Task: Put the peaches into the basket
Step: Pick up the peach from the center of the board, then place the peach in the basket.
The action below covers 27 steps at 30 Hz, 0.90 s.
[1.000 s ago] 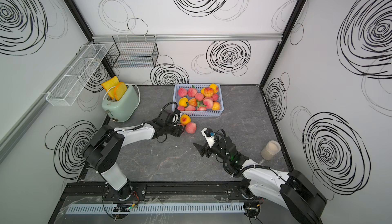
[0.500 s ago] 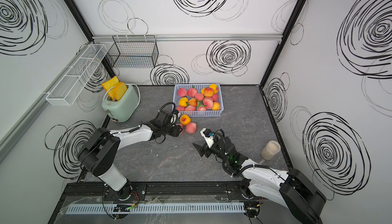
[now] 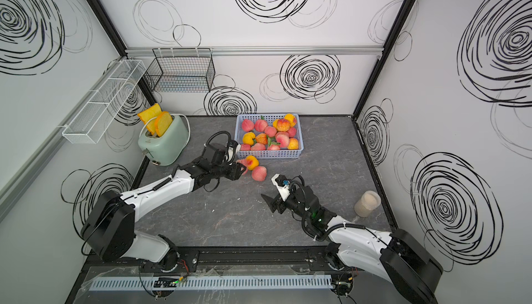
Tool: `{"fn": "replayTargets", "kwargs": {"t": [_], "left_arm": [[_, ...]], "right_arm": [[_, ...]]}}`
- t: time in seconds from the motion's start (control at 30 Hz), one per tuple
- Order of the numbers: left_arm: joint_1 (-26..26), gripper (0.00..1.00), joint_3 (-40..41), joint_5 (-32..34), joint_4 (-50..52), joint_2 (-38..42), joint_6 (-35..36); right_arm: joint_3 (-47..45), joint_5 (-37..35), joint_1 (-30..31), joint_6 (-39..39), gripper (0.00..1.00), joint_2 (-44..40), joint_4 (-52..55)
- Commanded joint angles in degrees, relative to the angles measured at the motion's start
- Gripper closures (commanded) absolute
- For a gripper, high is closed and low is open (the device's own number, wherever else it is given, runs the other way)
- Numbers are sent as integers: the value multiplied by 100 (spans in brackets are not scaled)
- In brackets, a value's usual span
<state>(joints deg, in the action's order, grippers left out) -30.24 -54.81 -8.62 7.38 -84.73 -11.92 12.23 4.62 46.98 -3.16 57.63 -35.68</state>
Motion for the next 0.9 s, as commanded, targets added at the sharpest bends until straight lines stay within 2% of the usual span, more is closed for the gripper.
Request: {"fn": "replayTargets", "kwargs": {"t": [0.0,0.37,0.6,0.87], "left_arm": [[178,46,-750,-230,-137,-288,161],[637,46,-2307,-114,-866,-1775,58],[790,45,-2879,119,-1393,-2656,185],[906,45,-3641,-255,-1811,-3676,476]], "right_arm": [[40,-136,64,80,14,-143,-244],[-150,-404,171,47,14,-497,-449],[-171,-436,169,36,14,-518,-462],[-161,-411,192,16,14,-428,-525]]}}
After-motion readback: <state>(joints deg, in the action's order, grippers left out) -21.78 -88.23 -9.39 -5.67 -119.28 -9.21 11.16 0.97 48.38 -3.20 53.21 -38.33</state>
